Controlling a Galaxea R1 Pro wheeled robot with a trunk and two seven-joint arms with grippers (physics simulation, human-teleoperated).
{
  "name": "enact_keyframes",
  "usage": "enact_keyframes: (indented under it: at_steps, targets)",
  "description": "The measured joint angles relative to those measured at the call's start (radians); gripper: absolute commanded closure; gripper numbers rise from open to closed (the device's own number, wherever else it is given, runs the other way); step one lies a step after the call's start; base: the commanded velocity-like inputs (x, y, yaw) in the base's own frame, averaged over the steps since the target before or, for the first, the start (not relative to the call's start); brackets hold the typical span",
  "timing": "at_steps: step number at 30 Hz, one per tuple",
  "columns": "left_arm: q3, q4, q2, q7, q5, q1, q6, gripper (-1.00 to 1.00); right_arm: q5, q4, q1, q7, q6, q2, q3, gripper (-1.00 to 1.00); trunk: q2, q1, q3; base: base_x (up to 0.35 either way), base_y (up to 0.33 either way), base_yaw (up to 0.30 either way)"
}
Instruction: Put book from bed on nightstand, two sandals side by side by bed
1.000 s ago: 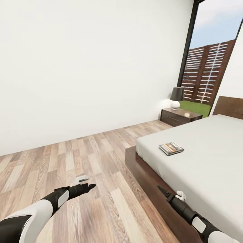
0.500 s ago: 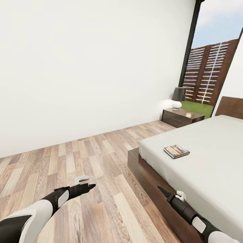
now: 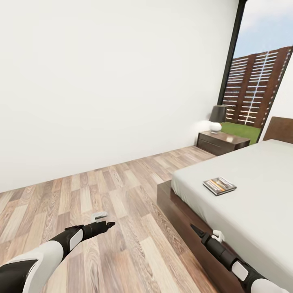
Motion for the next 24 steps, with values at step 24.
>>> enact_keyframes:
  at_steps: [24]
  targets:
    - [0.0,0.0,0.001,-0.001,0.0,0.0,0.001,-1.0,0.001,0.0,0.0,-0.001,0.0,0.0,0.001,-1.0,0.0,0.0,0.0,0.116,0.088,0.0]
